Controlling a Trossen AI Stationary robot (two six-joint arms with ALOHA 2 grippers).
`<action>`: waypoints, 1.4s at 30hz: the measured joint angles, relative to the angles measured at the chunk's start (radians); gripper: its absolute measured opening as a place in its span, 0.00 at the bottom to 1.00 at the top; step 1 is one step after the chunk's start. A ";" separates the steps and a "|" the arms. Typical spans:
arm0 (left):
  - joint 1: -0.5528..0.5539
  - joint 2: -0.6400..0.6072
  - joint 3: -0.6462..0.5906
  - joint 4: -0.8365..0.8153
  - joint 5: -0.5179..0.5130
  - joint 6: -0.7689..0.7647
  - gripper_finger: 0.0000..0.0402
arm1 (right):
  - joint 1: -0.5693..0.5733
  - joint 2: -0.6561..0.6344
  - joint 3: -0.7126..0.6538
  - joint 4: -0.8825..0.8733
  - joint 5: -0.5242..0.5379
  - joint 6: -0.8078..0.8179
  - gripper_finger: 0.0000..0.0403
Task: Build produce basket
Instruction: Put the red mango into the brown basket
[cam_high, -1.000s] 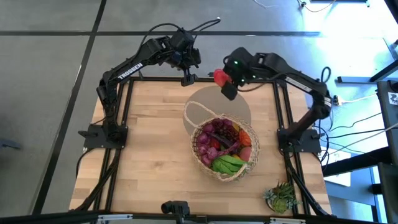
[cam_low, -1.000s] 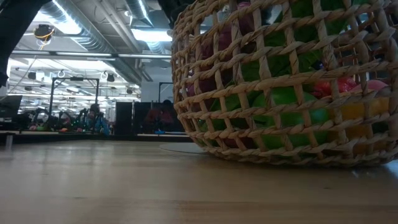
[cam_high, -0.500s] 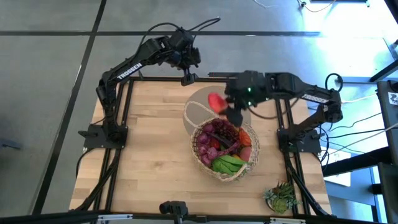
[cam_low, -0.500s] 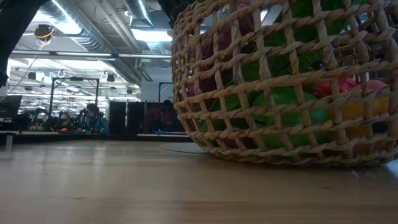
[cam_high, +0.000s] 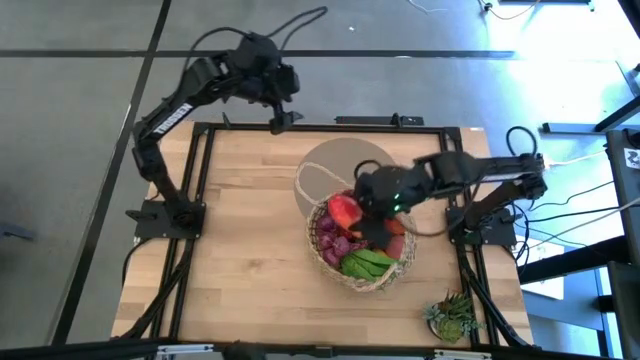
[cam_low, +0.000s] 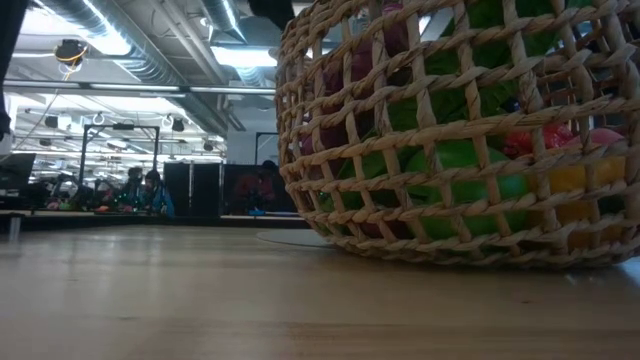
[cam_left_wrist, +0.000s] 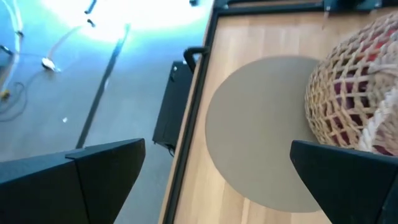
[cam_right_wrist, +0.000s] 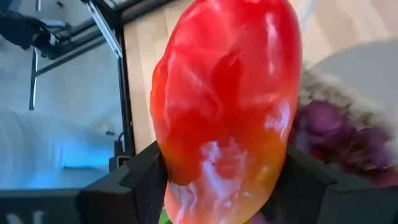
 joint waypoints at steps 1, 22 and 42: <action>0.000 -0.013 0.000 0.001 0.000 0.001 0.98 | 0.009 0.015 0.000 0.000 0.000 0.016 0.56; -0.001 -0.075 0.000 -0.131 0.002 0.048 0.98 | 0.001 0.170 0.000 -0.133 0.026 0.076 0.62; -0.004 -0.076 0.000 -0.130 0.001 0.048 0.98 | -0.022 0.172 0.000 -0.172 0.067 0.045 0.62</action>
